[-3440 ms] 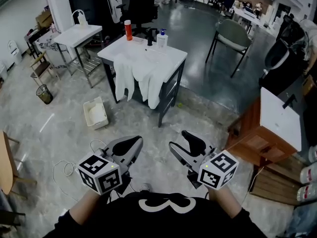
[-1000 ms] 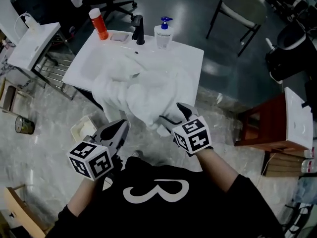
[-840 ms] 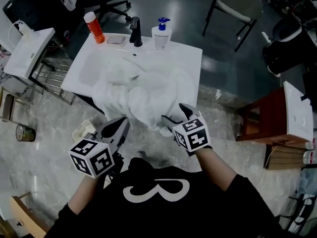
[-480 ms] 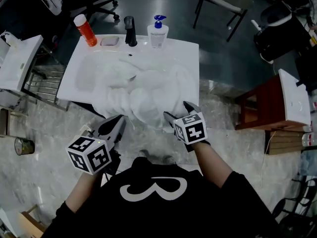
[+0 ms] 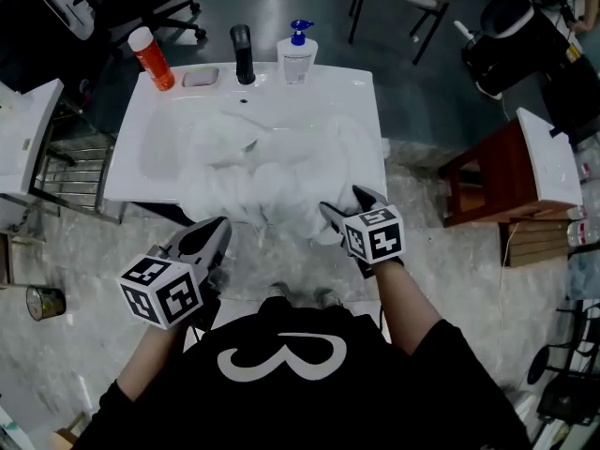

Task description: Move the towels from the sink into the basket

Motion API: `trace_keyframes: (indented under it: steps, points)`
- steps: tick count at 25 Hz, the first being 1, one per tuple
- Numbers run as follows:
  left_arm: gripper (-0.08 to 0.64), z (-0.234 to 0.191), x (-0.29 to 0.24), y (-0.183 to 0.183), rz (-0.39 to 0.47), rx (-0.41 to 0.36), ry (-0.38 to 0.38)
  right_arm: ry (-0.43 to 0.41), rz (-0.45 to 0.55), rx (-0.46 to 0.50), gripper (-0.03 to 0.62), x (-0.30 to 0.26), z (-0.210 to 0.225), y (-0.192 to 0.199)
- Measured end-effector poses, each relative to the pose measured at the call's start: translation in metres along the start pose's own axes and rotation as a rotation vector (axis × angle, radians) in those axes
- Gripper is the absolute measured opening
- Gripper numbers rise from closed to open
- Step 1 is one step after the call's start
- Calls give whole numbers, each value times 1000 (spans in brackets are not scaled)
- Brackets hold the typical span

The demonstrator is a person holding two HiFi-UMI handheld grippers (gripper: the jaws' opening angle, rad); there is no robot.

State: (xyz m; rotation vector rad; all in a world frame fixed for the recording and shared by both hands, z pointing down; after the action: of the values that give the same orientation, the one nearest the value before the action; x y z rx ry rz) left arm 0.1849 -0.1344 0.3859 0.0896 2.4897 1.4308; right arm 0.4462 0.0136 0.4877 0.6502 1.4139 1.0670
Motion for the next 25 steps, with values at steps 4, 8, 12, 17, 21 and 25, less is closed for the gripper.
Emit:
trace_keyframes:
  steps: [4,8,12,17,21,25]
  points:
    - [5,-13,7,1,0,7,9,-18,-11,-21,233,0,-12,-1]
    - [5,-17,15,-2,8,17,19,-16,4,-39,156,3,-22,-1]
    - [5,-17,22,-2,19,21,16,-9,26,-89,120,8,-25,-1]
    - [5,-11,29,4,24,35,-1,-29,96,-148,115,26,-26,-11]
    - [6,3,39,7,50,31,-16,-81,141,-165,115,49,-32,-25]
    - [5,25,60,9,83,37,-48,-152,189,-181,115,82,-43,-41]
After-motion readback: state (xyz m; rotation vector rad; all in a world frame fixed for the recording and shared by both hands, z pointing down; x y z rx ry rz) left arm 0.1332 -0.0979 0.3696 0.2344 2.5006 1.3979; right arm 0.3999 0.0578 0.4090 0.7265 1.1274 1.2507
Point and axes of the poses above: the fingertips, and each gripper's own axes: x backward along the fingers, z to its right, y out of its underside, the point moved 8 cm from there along x, backward along the fingers, and after that the axes turned 15 degrees about z, right-handed, at the moved point
